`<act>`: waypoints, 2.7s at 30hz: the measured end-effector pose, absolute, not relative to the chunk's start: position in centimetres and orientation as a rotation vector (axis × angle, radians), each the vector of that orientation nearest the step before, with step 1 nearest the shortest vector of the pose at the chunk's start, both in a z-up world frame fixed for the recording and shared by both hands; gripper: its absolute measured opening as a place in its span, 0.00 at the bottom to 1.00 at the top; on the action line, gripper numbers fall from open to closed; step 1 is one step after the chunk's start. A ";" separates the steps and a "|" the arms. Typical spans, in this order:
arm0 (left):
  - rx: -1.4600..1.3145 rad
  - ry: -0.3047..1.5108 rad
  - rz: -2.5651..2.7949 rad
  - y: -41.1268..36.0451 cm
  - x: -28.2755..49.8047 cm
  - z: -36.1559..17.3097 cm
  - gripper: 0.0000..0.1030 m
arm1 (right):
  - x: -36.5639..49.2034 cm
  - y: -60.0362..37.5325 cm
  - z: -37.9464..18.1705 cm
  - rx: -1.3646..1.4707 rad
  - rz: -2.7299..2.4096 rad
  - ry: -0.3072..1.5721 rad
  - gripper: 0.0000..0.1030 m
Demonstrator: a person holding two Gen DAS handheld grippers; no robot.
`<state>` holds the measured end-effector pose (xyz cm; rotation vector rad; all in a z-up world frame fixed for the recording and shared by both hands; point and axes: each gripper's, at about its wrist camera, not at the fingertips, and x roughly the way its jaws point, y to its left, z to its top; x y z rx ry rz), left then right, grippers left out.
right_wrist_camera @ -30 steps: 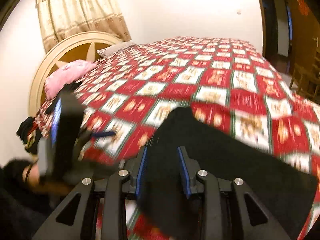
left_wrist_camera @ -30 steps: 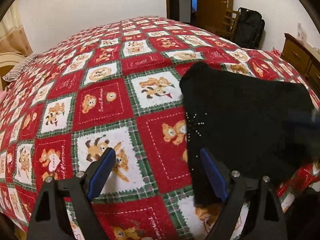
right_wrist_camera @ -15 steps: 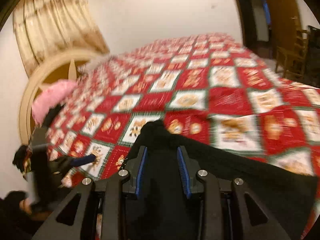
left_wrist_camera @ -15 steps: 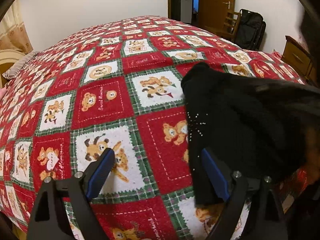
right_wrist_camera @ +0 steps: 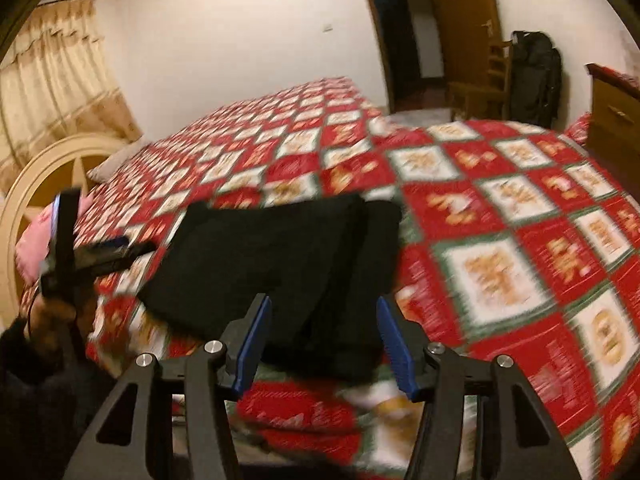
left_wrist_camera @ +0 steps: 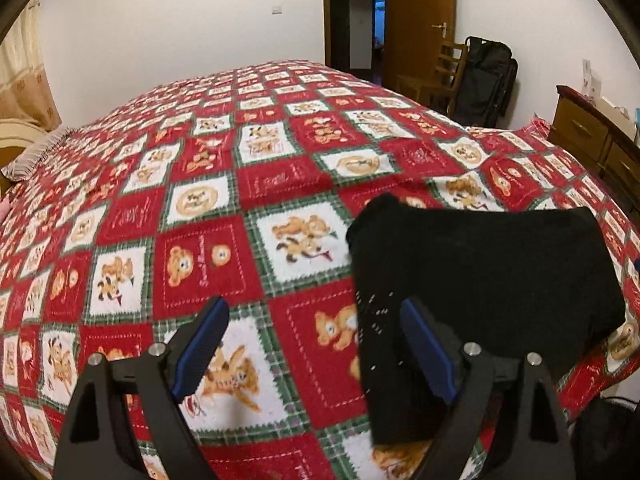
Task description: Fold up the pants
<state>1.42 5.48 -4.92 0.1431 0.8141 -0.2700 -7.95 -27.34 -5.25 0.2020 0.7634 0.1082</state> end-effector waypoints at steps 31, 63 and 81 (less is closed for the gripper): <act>0.228 0.865 -0.267 1.1 1.5 -7.0 0.88 | -6.7 -27.5 -7.2 0.260 0.036 0.823 0.28; 0.093 0.974 -0.254 1.5 3.5 -8.0 1.00 | -5.2 -27.1 -8.5 0.223 -0.163 0.763 0.71; 0.041 0.991 -0.266 1.9 3.5 -8.7 1.00 | -6.1 -28.0 -8.1 0.293 -0.162 0.741 0.71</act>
